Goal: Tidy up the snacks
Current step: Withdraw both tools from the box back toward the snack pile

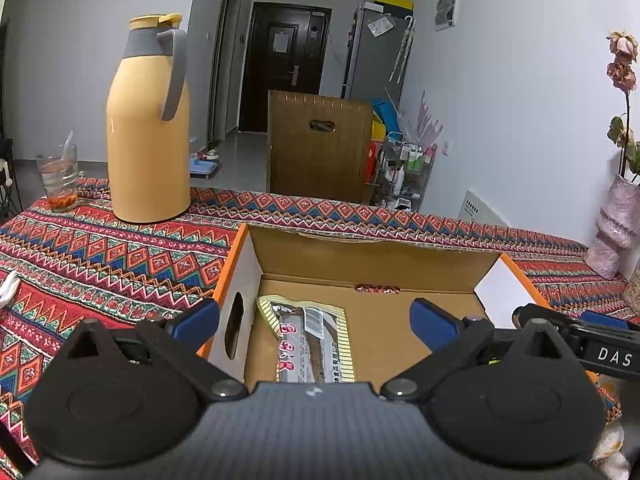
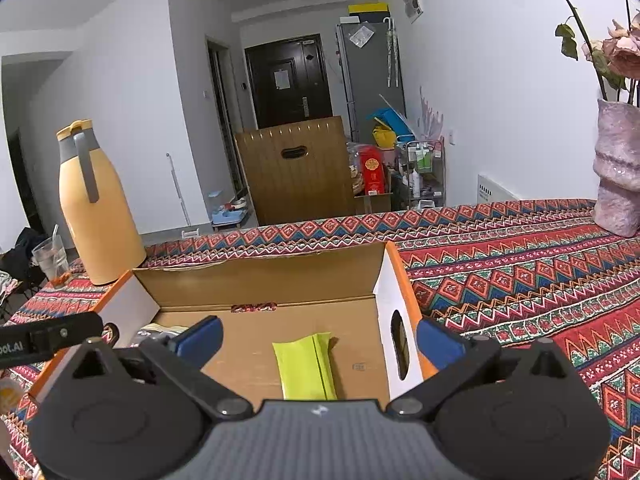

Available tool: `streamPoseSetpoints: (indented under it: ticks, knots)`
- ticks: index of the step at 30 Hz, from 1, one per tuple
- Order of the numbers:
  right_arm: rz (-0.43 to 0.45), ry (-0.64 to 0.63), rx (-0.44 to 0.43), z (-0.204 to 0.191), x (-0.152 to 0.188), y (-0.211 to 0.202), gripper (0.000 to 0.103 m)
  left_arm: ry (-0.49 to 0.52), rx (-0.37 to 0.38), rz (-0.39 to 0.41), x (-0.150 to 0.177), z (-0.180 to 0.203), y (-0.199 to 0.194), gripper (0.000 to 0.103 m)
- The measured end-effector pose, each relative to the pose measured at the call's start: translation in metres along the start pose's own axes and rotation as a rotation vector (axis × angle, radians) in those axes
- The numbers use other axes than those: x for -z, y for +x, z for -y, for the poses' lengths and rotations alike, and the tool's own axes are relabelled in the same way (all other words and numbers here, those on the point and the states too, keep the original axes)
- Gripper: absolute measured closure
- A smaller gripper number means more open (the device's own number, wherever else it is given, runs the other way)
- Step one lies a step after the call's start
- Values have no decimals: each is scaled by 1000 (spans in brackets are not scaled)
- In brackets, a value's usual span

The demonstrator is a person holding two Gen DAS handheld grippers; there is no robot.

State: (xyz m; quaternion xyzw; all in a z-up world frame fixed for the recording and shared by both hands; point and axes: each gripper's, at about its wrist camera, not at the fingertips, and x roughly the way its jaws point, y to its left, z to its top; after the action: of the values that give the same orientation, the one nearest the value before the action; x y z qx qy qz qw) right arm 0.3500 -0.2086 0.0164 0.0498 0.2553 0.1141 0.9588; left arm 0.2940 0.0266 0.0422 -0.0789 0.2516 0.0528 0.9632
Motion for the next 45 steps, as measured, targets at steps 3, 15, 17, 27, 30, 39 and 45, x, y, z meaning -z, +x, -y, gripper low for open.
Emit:
streamPoseSetpoints:
  ticks: [3,15,17,27,30,39,45]
  knots:
    - [15,-7,0,-2,-1,-6,0,6,-9,12,-2,2,-6,0]
    - [84,-56,10,-17,-13,-51,0,47,-24,58,-7,10,-47,0]
    - [89,-59,8,-19,-11,-60,0,53,-23,62,-5,11,-57,0]
    - [113,-81,-10,-30,10,-118,0,79,-11,70,19,7,-112,0]
    - [116,-83,-15,-32,21,-136,0,86,-8,66,30,3,-128,0]
    - [106,-99,-31,-38,63,-184,0,85,-2,25,71,-16,-166,0]
    - [83,-114,-34,-41,94,-206,0,69,-24,-12,98,-35,-179,0]
